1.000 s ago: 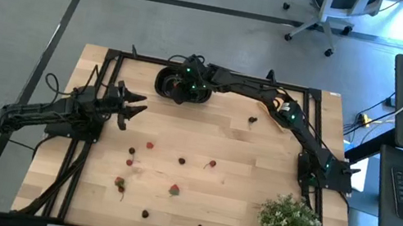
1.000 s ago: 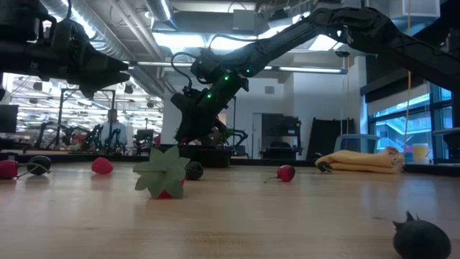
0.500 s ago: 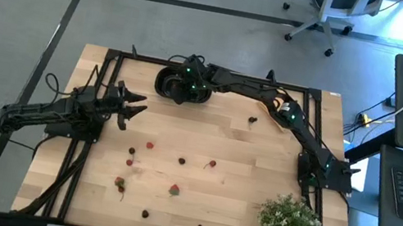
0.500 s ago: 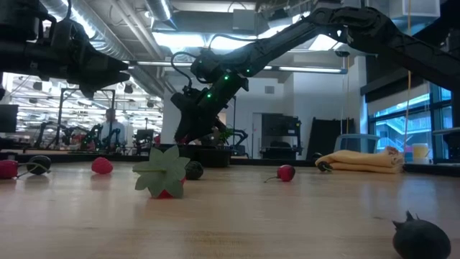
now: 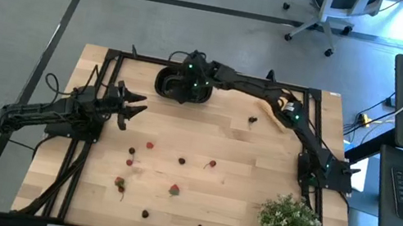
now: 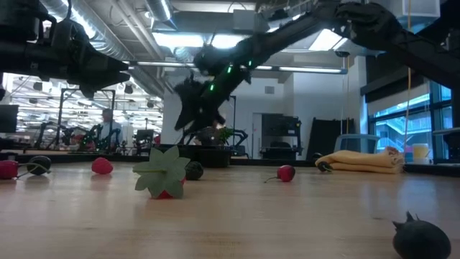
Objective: Pick and placing Produce into tupperware
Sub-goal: Put the right red cherry into the black bin
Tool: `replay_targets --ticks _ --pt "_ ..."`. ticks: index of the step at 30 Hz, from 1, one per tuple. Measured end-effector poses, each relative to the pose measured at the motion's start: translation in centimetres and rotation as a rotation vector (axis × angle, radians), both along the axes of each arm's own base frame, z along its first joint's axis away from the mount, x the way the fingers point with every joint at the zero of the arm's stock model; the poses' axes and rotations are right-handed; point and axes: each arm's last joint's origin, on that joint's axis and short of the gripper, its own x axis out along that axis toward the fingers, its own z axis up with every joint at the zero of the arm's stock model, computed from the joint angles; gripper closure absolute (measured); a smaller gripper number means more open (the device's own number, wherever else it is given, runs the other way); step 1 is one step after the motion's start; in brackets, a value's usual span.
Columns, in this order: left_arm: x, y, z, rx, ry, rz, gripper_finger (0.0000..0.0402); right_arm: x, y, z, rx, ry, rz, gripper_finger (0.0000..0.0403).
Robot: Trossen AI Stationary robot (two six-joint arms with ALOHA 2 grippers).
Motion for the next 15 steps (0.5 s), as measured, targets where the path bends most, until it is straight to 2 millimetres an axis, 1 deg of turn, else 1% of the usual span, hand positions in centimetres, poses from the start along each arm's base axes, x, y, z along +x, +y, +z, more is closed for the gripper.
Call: replay_targets --ticks 2,5,8,10,12,15 --pt "0.0 0.0 0.0 0.0 0.0 0.0 0.022 -0.5 0.7 2.2 0.016 0.006 0.025 0.0179" --pt "0.0 0.0 0.0 0.0 0.0 0.0 0.022 -1.8 2.5 4.8 0.022 0.09 0.082 0.0179" --pt "0.0 0.0 0.0 0.0 0.0 0.0 0.022 -3.5 5.0 7.0 0.023 0.199 0.164 0.0179" --pt "0.0 0.0 0.0 0.0 0.0 0.0 0.022 -4.9 7.1 8.7 0.018 0.272 0.228 0.0179" --pt "0.0 0.0 0.0 0.001 0.0 0.0 0.022 -6.1 9.0 10.0 0.001 0.345 0.275 0.0179" --pt "0.0 0.0 0.0 0.001 0.001 0.0 0.022 -7.4 11.4 11.0 -0.021 0.439 0.314 0.0179"
